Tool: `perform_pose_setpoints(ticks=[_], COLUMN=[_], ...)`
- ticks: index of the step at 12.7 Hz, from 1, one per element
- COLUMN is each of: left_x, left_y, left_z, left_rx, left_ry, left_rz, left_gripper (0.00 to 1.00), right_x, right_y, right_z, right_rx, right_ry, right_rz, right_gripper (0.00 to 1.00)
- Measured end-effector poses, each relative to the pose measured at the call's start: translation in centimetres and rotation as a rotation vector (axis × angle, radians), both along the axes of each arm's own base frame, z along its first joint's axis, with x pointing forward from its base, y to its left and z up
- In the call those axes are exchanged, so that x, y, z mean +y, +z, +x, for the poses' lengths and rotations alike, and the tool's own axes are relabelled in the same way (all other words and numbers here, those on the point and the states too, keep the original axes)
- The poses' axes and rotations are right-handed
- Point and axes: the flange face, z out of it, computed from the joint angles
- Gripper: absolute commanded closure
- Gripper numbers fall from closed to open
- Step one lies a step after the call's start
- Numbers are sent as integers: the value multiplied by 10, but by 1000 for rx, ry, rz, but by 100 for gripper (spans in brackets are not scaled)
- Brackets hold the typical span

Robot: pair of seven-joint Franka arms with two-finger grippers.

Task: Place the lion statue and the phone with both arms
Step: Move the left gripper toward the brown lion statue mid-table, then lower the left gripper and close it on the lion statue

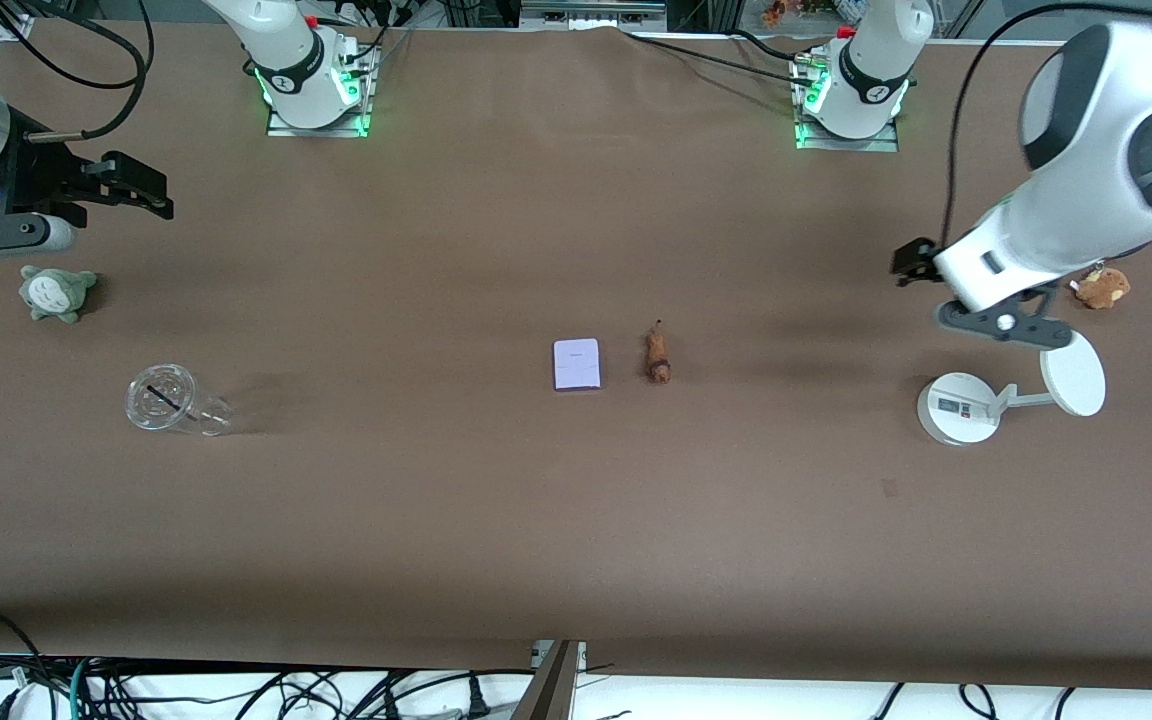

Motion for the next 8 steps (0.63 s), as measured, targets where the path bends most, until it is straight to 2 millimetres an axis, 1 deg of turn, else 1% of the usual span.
perform_pose_setpoints(ticks=[2,3,4,5,6,7,8], left_x=[-49,-77,-108,-140,-167,-186,-198], left_y=[-22,-33,-47,-67,-89,-112,-132], left_z=[0,0,0,-1,0,2,6], left_rx=[-3,-23,-49,-75,-99,-123,-144], left_ry=[45,57,73,94,108,113,111], left_rz=[1,0,-2,-9,-21,-39,-58], left_gripper=[0,0,0,0,0,0,0], right_x=[0,1,1,1,1,1,1], right_y=[-1,-2,-3,-3,-4,-5,-5], right_z=[0,0,1,1,1,1,1], right_rx=[3,6,8,9,11,12,13], right_ry=[-1,0,1,1,1,1,1], right_rz=[0,-1,-1,-1,-1,-1,-1], right_gripper=[0,0,0,0,0,0,0])
